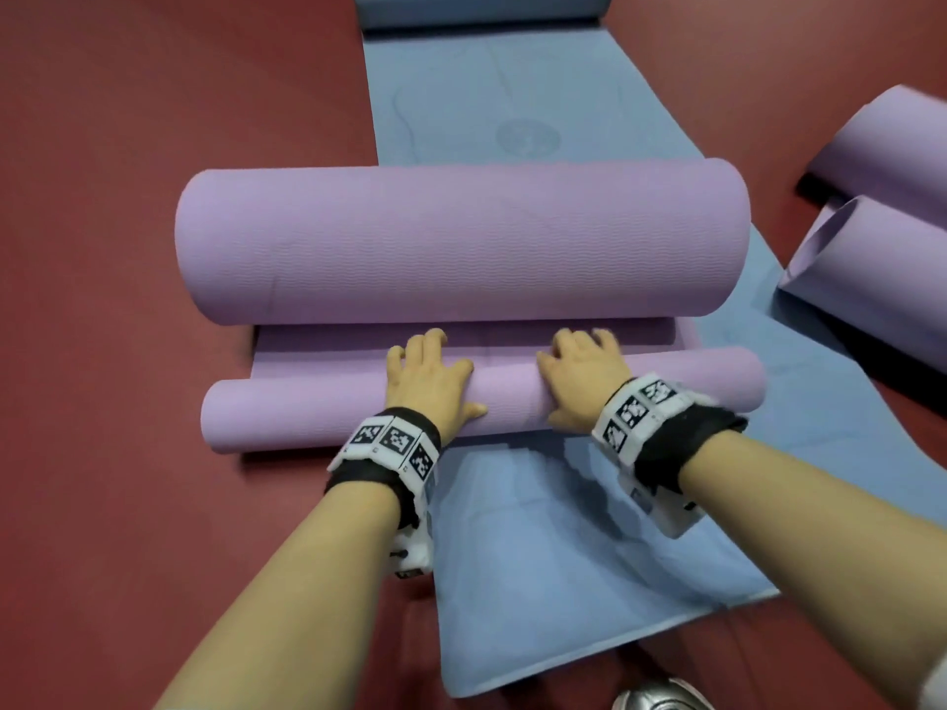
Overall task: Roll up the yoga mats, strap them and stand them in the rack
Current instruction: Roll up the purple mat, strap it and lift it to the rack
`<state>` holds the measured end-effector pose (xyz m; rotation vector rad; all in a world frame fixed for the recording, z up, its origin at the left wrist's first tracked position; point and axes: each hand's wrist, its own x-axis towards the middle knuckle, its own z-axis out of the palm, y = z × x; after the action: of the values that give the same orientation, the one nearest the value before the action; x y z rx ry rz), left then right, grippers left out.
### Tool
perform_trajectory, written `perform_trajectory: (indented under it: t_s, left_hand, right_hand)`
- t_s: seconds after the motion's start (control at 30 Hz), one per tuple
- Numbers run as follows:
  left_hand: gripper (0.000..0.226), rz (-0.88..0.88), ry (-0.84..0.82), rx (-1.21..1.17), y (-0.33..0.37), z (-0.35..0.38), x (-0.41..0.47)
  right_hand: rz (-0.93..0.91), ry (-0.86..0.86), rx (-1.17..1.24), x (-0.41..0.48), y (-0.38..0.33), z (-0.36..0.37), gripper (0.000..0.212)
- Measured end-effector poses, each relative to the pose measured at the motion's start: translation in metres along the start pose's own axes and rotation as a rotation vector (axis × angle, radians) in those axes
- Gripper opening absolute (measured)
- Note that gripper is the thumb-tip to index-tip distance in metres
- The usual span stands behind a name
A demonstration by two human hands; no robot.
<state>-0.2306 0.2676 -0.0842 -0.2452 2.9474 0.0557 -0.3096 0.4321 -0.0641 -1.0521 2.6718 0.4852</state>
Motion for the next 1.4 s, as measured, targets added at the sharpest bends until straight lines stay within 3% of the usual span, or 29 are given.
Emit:
perform_trajectory:
  t_s: [0.1, 0.23, 0.33, 0.4, 0.53, 0.77, 0.9, 1.07, 1.27, 1.4]
  left_hand:
    - [0.054, -0.072, 0.07, 0.001, 0.003, 0.008, -0.005]
    - [0.065, -0.147, 0.161, 0.098, 0.012, 0.016, -0.008]
    - [0.047, -0.13, 0.313, 0.098, 0.013, 0.026, -0.002]
    - [0.044, -0.14, 0.29, 0.033, 0.011, 0.027, 0.002]
    - [0.078, -0.152, 0.167, 0.052, 0.009, 0.021, 0.005]
    - [0.1, -0.123, 0.162, 0.11, 0.001, 0.011, 0.018]
    - [0.074, -0.153, 0.163, 0.042, 0.001, 0.016, 0.022]
    - [0.059, -0.195, 0.29, 0.083, 0.0, 0.019, 0.024]
    - [0.08, -0.231, 0.361, 0.216, 0.0, 0.023, 0.04]
    - [0.103, -0.184, 0.234, 0.188, -0.002, 0.026, 0.041]
  right_hand:
    - [0.049, 0.121, 0.062, -0.009, -0.027, 0.013, 0.094]
    - [0.104, 0.191, 0.18, -0.004, -0.016, 0.015, 0.067]
    - [0.073, 0.116, 0.203, 0.011, -0.005, 0.009, 0.063]
    - [0.089, 0.117, 0.222, 0.018, -0.002, 0.008, 0.062]
    - [0.082, 0.15, 0.166, 0.025, 0.0, 0.01, 0.066]
    - [0.048, 0.176, 0.131, 0.024, -0.004, 0.016, 0.101]
    - [0.054, 0.198, 0.177, 0.028, -0.006, 0.024, 0.082]
    - [0.044, 0.284, 0.215, 0.039, 0.002, 0.023, 0.083]
    - [0.022, 0.256, 0.224, 0.043, 0.003, 0.029, 0.068]
    - [0.047, 0.199, 0.15, 0.048, -0.001, 0.028, 0.09]
